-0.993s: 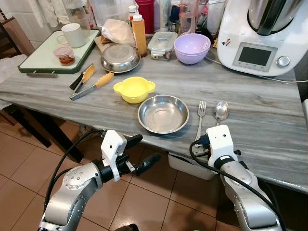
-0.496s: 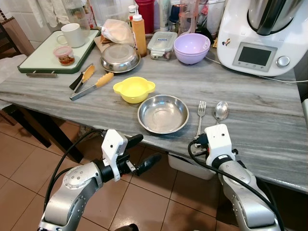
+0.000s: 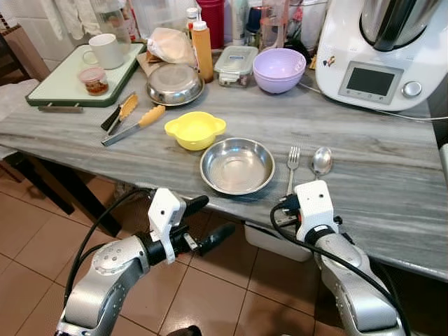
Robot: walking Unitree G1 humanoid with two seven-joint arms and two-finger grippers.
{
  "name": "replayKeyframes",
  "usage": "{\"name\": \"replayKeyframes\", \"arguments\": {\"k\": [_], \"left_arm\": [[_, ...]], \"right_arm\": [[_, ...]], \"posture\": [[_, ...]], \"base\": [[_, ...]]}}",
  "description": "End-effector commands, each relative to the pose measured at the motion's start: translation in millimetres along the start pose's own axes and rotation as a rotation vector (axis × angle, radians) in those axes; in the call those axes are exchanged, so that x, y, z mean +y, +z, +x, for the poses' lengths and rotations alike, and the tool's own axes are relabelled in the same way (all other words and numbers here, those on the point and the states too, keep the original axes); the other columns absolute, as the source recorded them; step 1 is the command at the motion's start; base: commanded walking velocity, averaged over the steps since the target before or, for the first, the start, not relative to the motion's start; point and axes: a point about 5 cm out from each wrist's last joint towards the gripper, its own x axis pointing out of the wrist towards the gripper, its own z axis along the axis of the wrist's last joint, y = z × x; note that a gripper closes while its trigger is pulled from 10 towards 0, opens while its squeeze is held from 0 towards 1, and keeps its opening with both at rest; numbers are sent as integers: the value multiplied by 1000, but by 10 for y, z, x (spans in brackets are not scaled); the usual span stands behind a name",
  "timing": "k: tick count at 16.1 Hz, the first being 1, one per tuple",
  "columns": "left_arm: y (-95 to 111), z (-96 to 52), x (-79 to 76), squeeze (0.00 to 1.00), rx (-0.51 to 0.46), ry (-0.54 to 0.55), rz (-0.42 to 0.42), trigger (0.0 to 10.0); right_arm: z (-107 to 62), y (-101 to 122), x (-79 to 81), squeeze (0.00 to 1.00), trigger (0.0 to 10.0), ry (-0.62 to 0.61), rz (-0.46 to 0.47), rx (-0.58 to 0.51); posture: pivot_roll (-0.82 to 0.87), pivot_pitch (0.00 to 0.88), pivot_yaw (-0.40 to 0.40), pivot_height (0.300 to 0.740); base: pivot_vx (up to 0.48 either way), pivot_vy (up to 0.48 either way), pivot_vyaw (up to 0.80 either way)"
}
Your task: Setting the table
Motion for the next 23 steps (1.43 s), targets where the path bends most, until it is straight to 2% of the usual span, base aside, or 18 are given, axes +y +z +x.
{"name": "replayKeyframes", "arguments": {"k": [1,3,9,13,16,23], "left_arm": [[50,7,-11,0,-9,-12,17,10000],[54,13,-15,0,-9,-13,17,10000],[66,15,-11,0,-10,-15,18,10000],[60,20,-17,0,-8,-20,17,10000],[50,19,-20,0,-6,-21,16,10000],[15,14,-18,0,0,-18,10,10000]], "right_arm": [[4,28,27,0,0,15,4,-14],[1,25,3,0,0,4,2,-15],[-46,189,-93,0,0,-64,-12,-124],[-43,81,-203,0,0,-131,-18,-56],[-16,40,-136,0,0,-85,26,-11],[-15,3,-58,0,0,-36,64,33]], "posture": [[-32,124,73,740],[-32,124,73,740],[-36,123,76,740],[-40,123,76,740],[-40,122,74,740],[-37,127,71,740]], "base": [[0,0,0],[0,0,0],[0,0,0],[0,0,0],[0,0,0],[0,0,0]]}}
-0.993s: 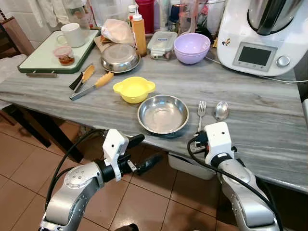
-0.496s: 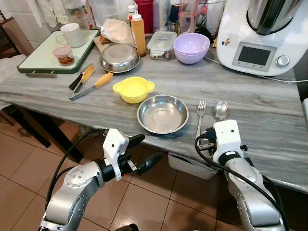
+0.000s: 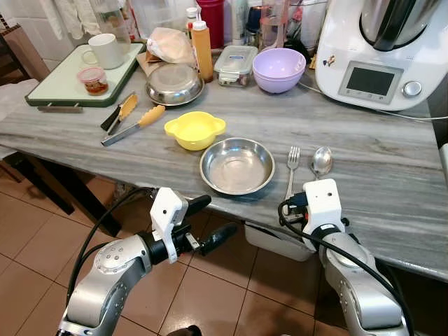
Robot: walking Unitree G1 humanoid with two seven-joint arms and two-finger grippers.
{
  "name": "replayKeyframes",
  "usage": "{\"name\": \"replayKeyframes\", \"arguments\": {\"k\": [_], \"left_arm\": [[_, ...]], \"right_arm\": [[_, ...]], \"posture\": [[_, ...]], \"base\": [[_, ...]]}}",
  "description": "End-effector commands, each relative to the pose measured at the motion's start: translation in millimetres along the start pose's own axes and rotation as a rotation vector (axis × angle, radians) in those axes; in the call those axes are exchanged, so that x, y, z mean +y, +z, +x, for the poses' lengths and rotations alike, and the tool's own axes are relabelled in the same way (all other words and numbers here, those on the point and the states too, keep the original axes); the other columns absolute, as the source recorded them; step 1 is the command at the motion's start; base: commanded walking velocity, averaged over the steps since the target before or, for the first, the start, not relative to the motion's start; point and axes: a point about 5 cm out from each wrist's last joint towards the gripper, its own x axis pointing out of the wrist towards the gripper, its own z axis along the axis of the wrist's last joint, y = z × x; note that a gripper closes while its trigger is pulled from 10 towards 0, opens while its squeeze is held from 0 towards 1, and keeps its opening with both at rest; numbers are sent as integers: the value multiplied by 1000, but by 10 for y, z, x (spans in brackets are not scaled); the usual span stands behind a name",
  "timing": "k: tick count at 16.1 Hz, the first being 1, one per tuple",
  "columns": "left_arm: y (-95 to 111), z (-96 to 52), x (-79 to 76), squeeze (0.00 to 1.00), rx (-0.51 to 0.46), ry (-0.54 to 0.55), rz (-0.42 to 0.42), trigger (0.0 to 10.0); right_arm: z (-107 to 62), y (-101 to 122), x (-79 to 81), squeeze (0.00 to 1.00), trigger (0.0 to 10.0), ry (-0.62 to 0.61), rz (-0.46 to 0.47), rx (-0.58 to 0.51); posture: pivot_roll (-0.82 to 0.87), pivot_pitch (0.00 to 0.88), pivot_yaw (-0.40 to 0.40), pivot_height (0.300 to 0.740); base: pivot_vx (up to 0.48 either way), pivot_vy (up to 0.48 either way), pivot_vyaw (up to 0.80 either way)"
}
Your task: Setting the table
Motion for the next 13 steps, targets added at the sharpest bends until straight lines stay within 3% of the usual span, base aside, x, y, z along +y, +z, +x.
{"name": "replayKeyframes", "arguments": {"k": [1,13], "left_arm": [[-4,-14,-1,0,5,-7,10,10000],[-36,-10,7,0,11,-3,7,10000]], "right_arm": [[-8,0,31,0,0,13,11,12],[1,-17,114,0,0,63,59,57]], "posture": [[-37,127,71,740],[-38,131,68,740]], "base": [[0,0,0],[0,0,0]]}}
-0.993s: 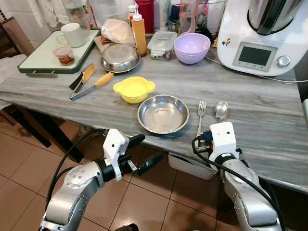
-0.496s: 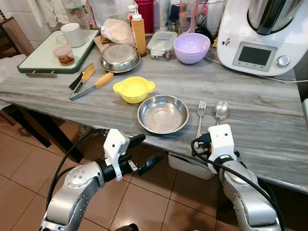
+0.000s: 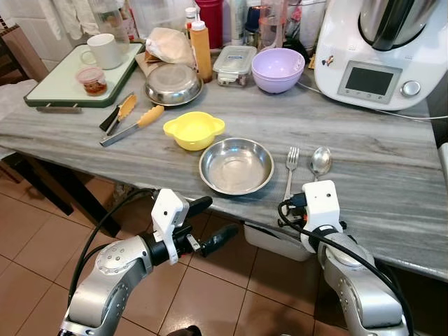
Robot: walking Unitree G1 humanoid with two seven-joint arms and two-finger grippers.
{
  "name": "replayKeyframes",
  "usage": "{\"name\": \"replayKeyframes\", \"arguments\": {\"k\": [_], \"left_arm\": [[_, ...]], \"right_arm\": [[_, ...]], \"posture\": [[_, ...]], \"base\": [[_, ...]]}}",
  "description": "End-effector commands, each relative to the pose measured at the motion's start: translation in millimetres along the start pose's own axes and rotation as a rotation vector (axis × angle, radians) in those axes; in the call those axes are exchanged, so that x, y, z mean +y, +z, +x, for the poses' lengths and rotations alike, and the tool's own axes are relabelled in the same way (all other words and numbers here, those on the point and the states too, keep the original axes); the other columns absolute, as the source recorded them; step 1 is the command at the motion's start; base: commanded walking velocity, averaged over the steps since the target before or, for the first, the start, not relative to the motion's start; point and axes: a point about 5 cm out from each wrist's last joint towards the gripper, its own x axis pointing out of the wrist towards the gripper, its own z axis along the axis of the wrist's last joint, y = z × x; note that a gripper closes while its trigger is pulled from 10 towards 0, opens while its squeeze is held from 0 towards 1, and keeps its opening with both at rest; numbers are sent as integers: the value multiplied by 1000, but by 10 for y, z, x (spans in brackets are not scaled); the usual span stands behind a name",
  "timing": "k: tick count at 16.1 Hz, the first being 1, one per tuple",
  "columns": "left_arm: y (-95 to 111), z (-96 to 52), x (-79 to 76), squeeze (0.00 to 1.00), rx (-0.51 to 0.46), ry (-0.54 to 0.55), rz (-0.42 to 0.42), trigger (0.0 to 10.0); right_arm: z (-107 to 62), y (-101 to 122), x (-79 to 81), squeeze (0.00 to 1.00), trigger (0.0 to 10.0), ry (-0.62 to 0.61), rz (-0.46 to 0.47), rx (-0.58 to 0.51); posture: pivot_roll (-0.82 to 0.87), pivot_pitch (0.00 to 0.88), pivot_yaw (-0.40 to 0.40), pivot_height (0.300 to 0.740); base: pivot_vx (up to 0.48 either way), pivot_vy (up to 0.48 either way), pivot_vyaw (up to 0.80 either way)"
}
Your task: Setting the table
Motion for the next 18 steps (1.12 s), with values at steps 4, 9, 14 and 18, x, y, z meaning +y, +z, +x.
{"name": "replayKeyframes", "arguments": {"k": [4,9,14,18], "left_arm": [[25,-22,-14,0,7,7,14,10000],[95,-13,-34,0,2,2,20,10000],[97,-14,-34,0,4,4,17,10000],[91,-8,-29,0,3,5,16,10000]], "right_arm": [[21,15,69,0,0,37,13,8],[11,40,43,0,0,18,16,-18],[-50,221,-83,0,0,-61,-2,-146],[-106,417,-88,0,4118,-87,-26,-298]], "posture": [[-35,131,70,740],[-36,131,73,740],[-41,131,75,740],[-42,128,72,740]], "base": [[0,0,0],[0,0,0],[0,0,0],[0,0,0]]}}
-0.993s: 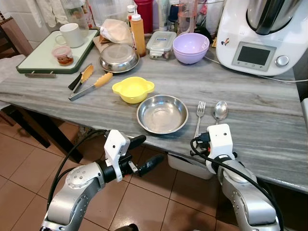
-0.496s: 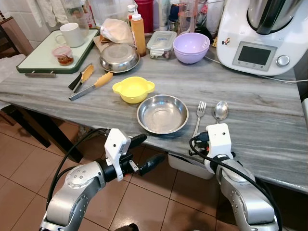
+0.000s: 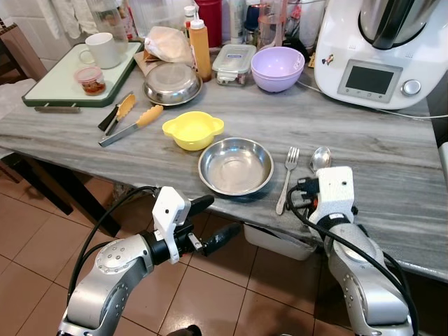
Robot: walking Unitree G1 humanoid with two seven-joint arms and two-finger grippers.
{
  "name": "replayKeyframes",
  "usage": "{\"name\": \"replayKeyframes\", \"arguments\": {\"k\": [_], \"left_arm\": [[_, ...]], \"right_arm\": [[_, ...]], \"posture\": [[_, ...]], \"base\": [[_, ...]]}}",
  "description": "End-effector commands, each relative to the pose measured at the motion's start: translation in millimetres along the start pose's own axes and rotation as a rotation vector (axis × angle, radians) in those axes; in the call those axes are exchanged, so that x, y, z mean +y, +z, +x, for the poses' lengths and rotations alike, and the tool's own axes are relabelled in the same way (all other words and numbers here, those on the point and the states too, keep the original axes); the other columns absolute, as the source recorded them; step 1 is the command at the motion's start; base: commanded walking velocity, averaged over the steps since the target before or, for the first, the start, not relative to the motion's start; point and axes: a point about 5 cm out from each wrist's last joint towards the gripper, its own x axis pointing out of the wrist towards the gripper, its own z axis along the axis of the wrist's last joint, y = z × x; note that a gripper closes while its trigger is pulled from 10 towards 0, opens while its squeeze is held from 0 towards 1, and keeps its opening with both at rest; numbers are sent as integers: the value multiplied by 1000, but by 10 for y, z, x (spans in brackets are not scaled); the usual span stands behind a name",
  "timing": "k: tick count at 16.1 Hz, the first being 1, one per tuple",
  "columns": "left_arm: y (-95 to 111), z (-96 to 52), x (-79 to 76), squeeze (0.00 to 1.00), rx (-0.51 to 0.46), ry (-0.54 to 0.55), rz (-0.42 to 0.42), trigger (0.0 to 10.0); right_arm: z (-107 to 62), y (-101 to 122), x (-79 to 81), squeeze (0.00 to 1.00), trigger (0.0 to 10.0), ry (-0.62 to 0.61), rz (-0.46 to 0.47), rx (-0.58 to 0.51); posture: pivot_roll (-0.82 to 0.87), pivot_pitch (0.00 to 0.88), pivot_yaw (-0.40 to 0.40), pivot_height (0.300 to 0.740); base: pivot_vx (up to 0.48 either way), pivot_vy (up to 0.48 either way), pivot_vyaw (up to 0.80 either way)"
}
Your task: Setting the table
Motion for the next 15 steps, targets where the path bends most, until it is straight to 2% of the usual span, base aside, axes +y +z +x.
{"name": "replayKeyframes", "arguments": {"k": [1,2,3,4,5,6,8,10,12,13,15], "left_arm": [[24,-16,16,0,0,8,14,10000],[24,-16,19,0,-1,11,14,10000],[20,-22,25,0,-10,25,9,10000],[20,-26,29,0,-16,35,6,10000],[38,-38,54,0,-67,85,-34,10000],[58,-43,81,0,-93,121,-38,10000],[105,-54,194,0,-160,253,-18,10000],[107,-87,244,0,-201,357,2,10000],[77,-148,294,0,-193,475,55,10000],[32,-196,326,0,-159,555,123,10000],[-3,-244,338,0,-145,614,148,10000]], "right_arm": [[-20,137,15,0,4118,-2,-9,-78],[-24,154,-3,0,10000,-14,-28,-101],[-48,178,-56,1000,10000,-44,-66,-155],[-58,186,-72,1000,10000,-49,-83,-178],[-81,195,-101,1000,10000,-73,-143,-211],[-88,195,-112,1000,10000,-81,-154,-226],[-97,185,-165,1000,10000,-121,-184,-246],[-96,177,-195,1000,10000,-136,-193,-259],[-118,134,-230,1000,10000,-141,-211,-260],[-128,108,-255,1000,10000,-147,-213,-258],[-131,83,-282,1000,10000,-158,-208,-240]], "posture": [[-42,128,72,740],[-38,125,67,740],[-37,117,65,740],[-37,117,65,740],[-36,108,61,740],[-37,104,59,740],[-36,94,50,740],[-35,84,44,740],[-28,78,38,740],[-27,79,38,740],[-24,81,41,740]], "base": [[0,0,0],[0,0,0],[0,0,0],[0,0,0],[0,0,0],[0,0,0],[0,0,0],[0,0,0],[0,0,0],[0,0,0],[0,0,0]]}}
